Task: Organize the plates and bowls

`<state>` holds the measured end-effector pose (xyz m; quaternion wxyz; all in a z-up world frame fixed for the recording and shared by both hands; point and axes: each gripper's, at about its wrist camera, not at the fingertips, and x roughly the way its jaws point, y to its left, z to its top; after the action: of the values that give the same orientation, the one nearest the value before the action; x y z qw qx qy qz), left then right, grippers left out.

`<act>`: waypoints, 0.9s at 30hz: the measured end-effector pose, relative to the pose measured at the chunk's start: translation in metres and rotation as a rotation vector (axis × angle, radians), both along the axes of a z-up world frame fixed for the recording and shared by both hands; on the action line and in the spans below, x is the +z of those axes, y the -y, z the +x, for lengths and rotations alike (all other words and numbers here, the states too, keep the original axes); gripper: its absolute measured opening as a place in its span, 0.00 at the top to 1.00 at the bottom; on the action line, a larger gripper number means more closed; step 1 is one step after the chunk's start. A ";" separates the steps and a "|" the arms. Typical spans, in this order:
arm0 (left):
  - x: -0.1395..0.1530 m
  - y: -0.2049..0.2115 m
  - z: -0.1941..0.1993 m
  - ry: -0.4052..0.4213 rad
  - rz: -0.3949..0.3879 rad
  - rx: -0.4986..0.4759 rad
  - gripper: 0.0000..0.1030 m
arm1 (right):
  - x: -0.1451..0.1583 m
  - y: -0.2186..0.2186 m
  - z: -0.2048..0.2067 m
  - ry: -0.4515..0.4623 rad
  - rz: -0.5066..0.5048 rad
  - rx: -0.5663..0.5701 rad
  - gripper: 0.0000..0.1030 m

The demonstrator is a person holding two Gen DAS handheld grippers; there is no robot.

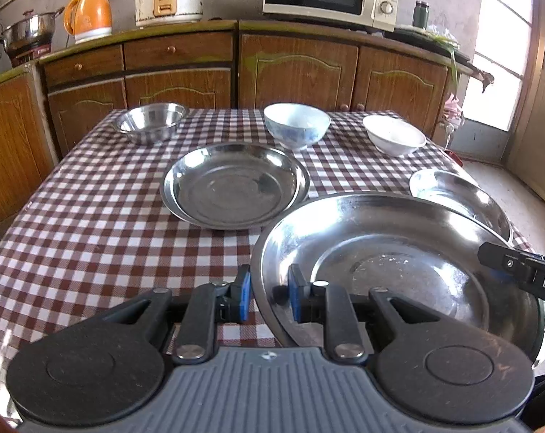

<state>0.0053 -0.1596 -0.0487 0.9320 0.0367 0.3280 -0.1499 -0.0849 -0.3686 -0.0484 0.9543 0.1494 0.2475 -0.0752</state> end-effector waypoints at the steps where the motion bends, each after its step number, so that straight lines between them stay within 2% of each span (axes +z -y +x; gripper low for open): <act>1: -0.002 0.001 0.000 -0.002 0.001 -0.001 0.78 | -0.002 0.001 0.001 -0.004 0.000 -0.001 0.76; 27: -0.031 0.013 0.022 -0.064 0.053 0.004 0.78 | -0.041 0.010 0.034 -0.088 0.011 0.011 0.76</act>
<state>0.0275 -0.1725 -0.0798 0.9201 0.0559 0.3615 -0.1403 -0.0509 -0.3790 -0.0899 0.9421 0.1496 0.2907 -0.0750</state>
